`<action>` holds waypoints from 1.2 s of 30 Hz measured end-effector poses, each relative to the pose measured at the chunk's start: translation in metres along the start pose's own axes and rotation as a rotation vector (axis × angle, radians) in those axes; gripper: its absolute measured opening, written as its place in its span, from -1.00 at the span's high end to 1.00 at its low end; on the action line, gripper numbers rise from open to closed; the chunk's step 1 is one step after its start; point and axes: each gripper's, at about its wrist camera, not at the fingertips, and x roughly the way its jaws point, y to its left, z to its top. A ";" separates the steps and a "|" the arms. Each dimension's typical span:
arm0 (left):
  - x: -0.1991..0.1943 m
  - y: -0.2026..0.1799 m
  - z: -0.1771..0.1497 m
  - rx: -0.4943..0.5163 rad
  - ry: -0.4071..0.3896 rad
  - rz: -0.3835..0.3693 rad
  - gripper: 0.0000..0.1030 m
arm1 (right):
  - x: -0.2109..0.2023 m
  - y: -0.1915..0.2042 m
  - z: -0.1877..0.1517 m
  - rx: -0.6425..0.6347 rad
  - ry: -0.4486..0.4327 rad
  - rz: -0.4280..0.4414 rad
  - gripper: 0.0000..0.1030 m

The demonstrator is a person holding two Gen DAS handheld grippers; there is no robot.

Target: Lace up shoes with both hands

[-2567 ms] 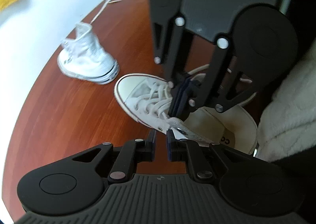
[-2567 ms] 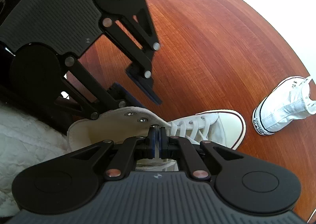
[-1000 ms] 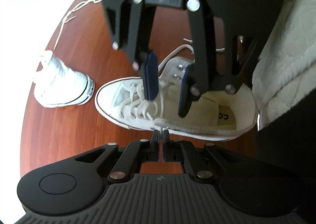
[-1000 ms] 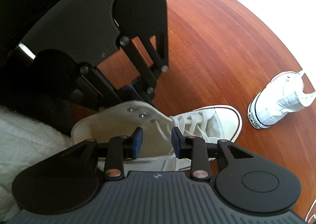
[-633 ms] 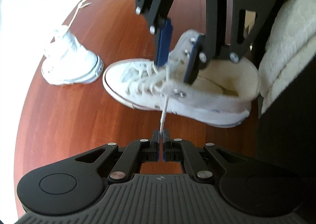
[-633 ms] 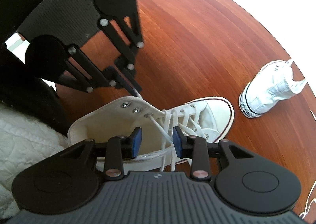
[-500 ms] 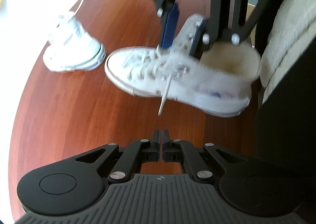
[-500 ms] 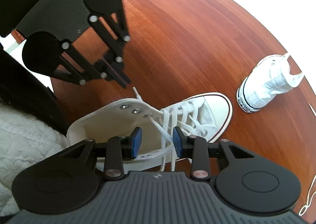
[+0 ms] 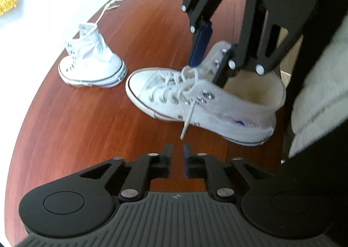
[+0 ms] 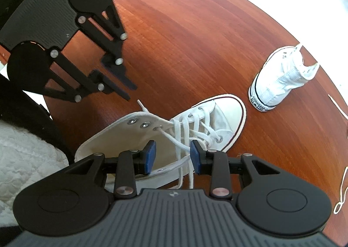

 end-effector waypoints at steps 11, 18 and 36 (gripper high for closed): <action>0.027 -0.004 0.022 0.125 -0.030 -0.054 0.47 | 0.001 -0.002 -0.009 0.133 0.030 -0.044 0.28; 0.036 -0.012 0.031 0.164 -0.015 -0.082 0.94 | -0.005 -0.010 -0.010 0.184 -0.005 -0.038 0.19; 0.033 -0.014 0.025 0.131 -0.042 -0.056 0.95 | -0.039 -0.016 0.021 0.362 -0.121 0.051 0.51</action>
